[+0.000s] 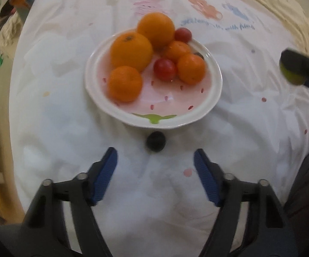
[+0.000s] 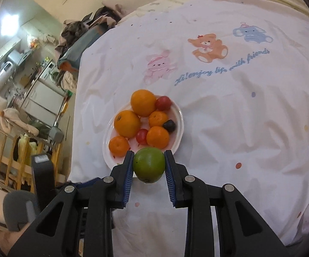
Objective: Organize fruits
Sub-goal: 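Lift the lime with the right tool while the left tool grasps a dark plum, then lower the lime and plum onto the pink plate with both tools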
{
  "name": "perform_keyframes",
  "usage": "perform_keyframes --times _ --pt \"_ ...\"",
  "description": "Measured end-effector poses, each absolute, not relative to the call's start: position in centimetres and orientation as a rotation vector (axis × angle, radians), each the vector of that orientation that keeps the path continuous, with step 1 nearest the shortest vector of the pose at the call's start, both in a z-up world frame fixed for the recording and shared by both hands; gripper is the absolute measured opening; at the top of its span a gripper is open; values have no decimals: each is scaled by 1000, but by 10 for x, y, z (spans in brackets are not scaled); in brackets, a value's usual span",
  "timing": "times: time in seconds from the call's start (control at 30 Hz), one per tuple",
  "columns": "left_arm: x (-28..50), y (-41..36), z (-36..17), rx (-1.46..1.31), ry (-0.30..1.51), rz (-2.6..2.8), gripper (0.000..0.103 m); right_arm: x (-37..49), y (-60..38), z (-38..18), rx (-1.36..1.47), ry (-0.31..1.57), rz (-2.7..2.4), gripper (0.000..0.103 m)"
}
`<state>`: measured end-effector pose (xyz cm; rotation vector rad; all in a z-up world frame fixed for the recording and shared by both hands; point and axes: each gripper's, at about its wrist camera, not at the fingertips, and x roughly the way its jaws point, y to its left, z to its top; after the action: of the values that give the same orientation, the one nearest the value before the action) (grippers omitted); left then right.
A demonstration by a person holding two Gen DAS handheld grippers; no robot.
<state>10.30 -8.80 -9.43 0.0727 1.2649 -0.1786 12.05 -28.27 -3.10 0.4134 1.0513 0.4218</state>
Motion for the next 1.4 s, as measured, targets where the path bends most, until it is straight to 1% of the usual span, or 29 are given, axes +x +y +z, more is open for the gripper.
perform_keyframes --times 0.03,0.13,0.17,0.2,0.33,0.4,0.67,0.83,1.03,1.13,1.4 --pt "105 -89 -97 76 1269 -176 60 122 -285 -32 422 1051 418 30" --pt "112 -90 -110 62 1303 -167 48 125 -291 -35 443 1057 409 30" --pt "114 -91 -113 61 1312 -163 41 125 -292 -35 446 1058 405 30" --pt "114 -92 -115 65 1310 -155 37 126 -293 -36 448 1059 403 30" --pt "116 -94 -114 75 1288 -158 28 129 -295 -37 454 1062 401 30" --pt "117 -92 -115 71 1291 -141 18 130 -295 -37 461 1060 402 30" --pt "103 -74 -103 20 1294 -132 18 128 -287 -35 455 1059 415 30" --pt "92 -54 -77 -78 1234 -135 18 126 -284 -31 454 1052 424 30" --pt "106 -60 -56 -111 1187 -130 18 128 -287 -30 480 1049 414 30" --pt "116 -68 -54 -88 1180 -112 18 132 -291 -29 486 1042 405 30" --pt "148 -90 -74 -54 1211 -75 18 136 -303 -33 532 1042 376 30"
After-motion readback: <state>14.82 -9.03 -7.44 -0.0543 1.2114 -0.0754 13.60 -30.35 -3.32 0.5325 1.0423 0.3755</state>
